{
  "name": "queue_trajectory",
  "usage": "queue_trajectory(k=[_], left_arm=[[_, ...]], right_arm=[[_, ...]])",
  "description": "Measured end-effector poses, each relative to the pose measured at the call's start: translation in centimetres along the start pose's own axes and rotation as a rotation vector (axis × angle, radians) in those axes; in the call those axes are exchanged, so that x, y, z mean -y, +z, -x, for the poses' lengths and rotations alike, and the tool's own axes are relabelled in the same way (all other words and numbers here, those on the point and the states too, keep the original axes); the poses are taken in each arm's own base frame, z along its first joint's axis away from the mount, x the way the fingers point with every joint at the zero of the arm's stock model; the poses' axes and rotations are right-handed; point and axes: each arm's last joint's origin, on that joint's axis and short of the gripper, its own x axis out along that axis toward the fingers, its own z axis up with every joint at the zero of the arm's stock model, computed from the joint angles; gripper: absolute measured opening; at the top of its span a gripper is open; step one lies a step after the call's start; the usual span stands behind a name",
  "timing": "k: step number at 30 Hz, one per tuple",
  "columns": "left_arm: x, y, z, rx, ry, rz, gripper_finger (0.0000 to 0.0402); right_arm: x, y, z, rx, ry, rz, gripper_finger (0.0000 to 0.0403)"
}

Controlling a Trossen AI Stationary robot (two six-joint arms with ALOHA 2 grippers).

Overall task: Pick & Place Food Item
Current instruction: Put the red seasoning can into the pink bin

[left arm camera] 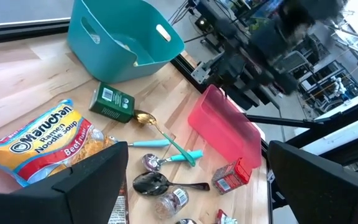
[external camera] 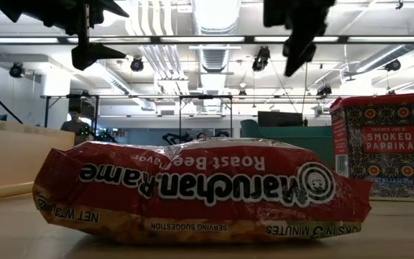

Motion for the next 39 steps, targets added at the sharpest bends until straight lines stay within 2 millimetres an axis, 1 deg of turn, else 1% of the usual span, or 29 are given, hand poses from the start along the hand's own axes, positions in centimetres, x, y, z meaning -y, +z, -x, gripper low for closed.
queue_trajectory(k=[7,10,15,17,20,27,31,39], left_arm=[[0.0,0.0,0.0,-0.002,0.001,0.000,0.0391],[0.0,0.0,0.0,-0.002,0.001,0.000,0.0391],[-0.1,-0.1,0.0,-0.015,0.000,0.000,0.0391],[0.0,-0.1,0.0,-0.022,-0.005,-0.009,0.0391],[0.0,-0.2,0.0,-0.025,-0.010,-0.020,0.0391],[0.0,-0.2,0.0,-0.030,-0.013,-0.020,0.0391],[0.0,-0.2,0.0,-0.033,-0.014,-0.022,0.0391],[0.0,-0.2,0.0,-0.035,-0.017,-0.043,0.0391]], right_arm=[[-6.0,-2.2,-0.4,-0.020,-0.010,0.040,0.0226],[-8.0,-3.2,-0.3,-0.012,-0.022,0.046,0.0226],[-10.8,-5.0,-0.1,-0.002,-0.011,0.042,0.0226],[-11.7,-5.6,0.0,0.012,-0.012,0.030,0.0226],[-12.8,-6.3,-0.4,0.002,-0.021,0.011,0.0226],[-15.5,-7.5,-3.0,-0.065,-0.049,0.000,0.0226],[-16.8,-7.4,-3.8,-0.069,-0.052,0.006,0.0225],[-18.1,-7.0,-7.5,-0.126,-0.114,0.030,0.0225]])
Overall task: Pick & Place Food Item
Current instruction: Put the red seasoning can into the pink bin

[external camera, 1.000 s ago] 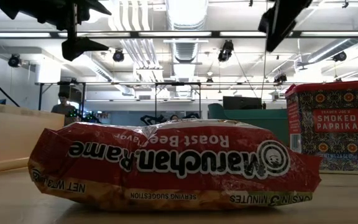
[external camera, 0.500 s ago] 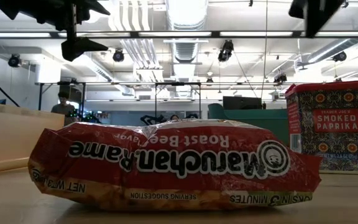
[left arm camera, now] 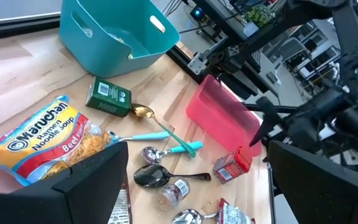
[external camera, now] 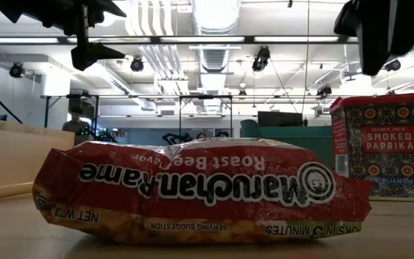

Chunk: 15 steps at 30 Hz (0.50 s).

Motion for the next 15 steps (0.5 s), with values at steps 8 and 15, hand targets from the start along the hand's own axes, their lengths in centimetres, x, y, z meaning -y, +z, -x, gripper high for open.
queue_trajectory(k=[8,15], left_arm=[[0.0,0.0,0.0,-0.003,0.001,-0.006,0.0391],[0.0,-0.1,0.0,-0.013,-0.009,-0.004,0.0391]], right_arm=[[-0.8,0.2,-2.5,-0.046,-0.060,0.018,0.0225],[-0.4,0.5,-2.6,-0.018,-0.095,0.008,0.0225]])
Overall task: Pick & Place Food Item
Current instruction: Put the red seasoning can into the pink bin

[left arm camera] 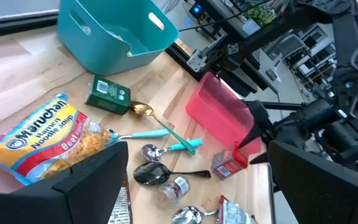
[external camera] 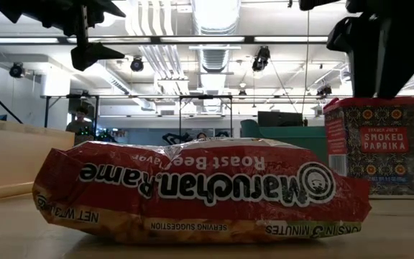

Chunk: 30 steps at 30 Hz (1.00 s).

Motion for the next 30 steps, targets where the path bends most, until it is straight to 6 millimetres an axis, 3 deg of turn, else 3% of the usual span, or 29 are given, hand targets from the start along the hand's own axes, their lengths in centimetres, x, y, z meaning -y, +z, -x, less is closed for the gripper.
queue_trajectory(k=[16,30], left_arm=[[-0.1,-0.2,0.0,-0.028,0.009,0.019,0.0391],[-0.1,-0.2,0.0,-0.028,0.008,0.017,0.0391]], right_arm=[[-0.3,0.8,1.9,0.037,0.037,0.103,0.0225],[0.3,1.3,1.8,0.012,0.045,0.156,0.0226]])
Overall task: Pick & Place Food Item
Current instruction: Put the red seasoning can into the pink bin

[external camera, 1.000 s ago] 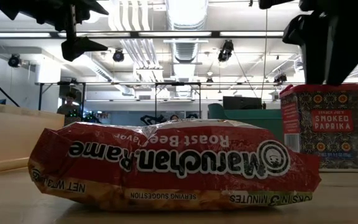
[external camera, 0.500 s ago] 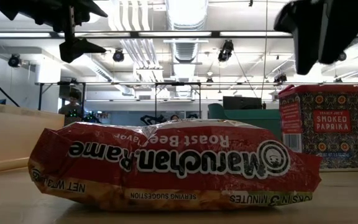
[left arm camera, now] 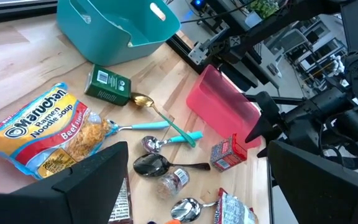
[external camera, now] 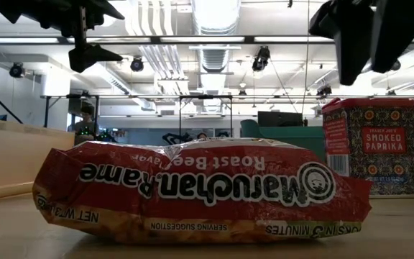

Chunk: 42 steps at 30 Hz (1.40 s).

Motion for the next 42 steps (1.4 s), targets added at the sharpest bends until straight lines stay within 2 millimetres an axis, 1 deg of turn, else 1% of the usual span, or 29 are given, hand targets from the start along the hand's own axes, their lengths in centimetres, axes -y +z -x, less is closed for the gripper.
queue_trajectory(k=[2,4,10,14,17,24,28,33,38,40,42], left_arm=[[0.0,0.0,0.0,0.000,0.000,0.000,0.0391],[0.0,0.0,0.0,0.000,0.000,0.000,0.0391],[0.0,0.0,0.0,0.001,-0.001,-0.003,0.0391],[0.0,0.0,0.0,0.001,-0.001,-0.003,0.0391],[0.0,0.0,0.0,0.001,0.000,-0.003,0.0391],[0.0,0.0,0.0,0.001,-0.001,-0.007,0.0391],[0.0,0.0,0.0,0.001,0.000,-0.007,0.0391],[0.0,0.0,0.0,0.001,0.000,-0.007,0.0391],[0.0,0.0,0.0,0.001,0.000,-0.011,0.0391],[0.0,0.0,0.0,0.001,0.000,-0.011,0.0391],[0.0,0.0,0.0,0.001,0.000,-0.011,0.0391]], right_arm=[[0.3,0.1,0.0,-0.011,-0.003,-0.001,0.0231],[0.5,0.1,-0.1,-0.033,0.004,-0.003,0.0244],[0.7,0.3,-0.2,-0.098,0.104,0.018,0.0316],[0.7,0.3,-0.2,-0.086,0.092,0.069,0.0355],[0.8,0.3,-0.2,-0.075,0.078,0.099,0.0372],[1.2,0.6,-0.3,-0.001,-0.044,0.100,0.0376],[1.2,0.6,-0.6,-0.012,-0.054,0.114,0.0376],[0.8,0.6,-1.8,-0.053,-0.055,0.160,0.0376],[0.6,0.6,-2.7,-0.083,-0.054,0.173,0.0376],[0.6,0.6,-2.9,-0.089,-0.057,0.177,0.0373],[0.6,0.6,-3.0,-0.094,-0.056,0.180,0.0361]])
